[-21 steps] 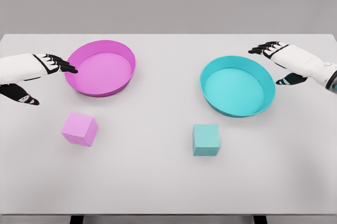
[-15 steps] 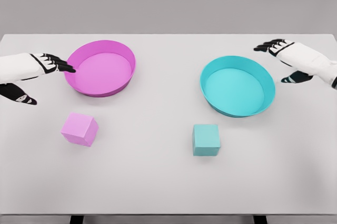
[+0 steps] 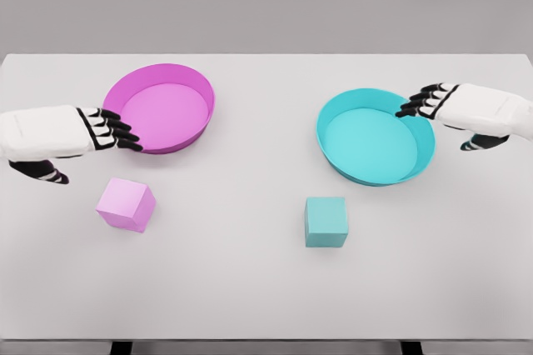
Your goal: Place the blocks in the corresponding plates according to their colors
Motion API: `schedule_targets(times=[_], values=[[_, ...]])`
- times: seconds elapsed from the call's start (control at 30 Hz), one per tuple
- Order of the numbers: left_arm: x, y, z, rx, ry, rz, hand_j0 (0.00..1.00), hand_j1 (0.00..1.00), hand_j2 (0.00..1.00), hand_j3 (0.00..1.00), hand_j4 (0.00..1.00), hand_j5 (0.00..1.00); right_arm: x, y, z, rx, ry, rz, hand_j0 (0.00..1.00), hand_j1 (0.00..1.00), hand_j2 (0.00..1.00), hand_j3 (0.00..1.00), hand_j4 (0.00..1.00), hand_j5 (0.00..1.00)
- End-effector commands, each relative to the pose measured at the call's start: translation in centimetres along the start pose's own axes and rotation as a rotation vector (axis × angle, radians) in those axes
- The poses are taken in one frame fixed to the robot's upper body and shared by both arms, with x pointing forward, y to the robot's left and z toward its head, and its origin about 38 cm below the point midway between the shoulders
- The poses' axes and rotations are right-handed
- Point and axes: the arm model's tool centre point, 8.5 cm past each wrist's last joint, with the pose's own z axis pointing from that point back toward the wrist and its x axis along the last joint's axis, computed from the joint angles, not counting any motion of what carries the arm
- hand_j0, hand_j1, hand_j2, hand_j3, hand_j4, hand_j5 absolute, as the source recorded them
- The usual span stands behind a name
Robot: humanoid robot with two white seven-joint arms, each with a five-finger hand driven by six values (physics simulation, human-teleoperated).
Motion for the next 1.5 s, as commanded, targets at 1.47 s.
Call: schedule_targets(times=[1.47], values=[[3.3,-4.9,-4.5,-0.109,-0.111,-0.019,1.0,1.0,1.0,1.0,1.0,1.0,12.7,0.1,-5.9,-0.057,-0.381,0.028,1.0,1.0,1.0,1.0,1.0,1.0]])
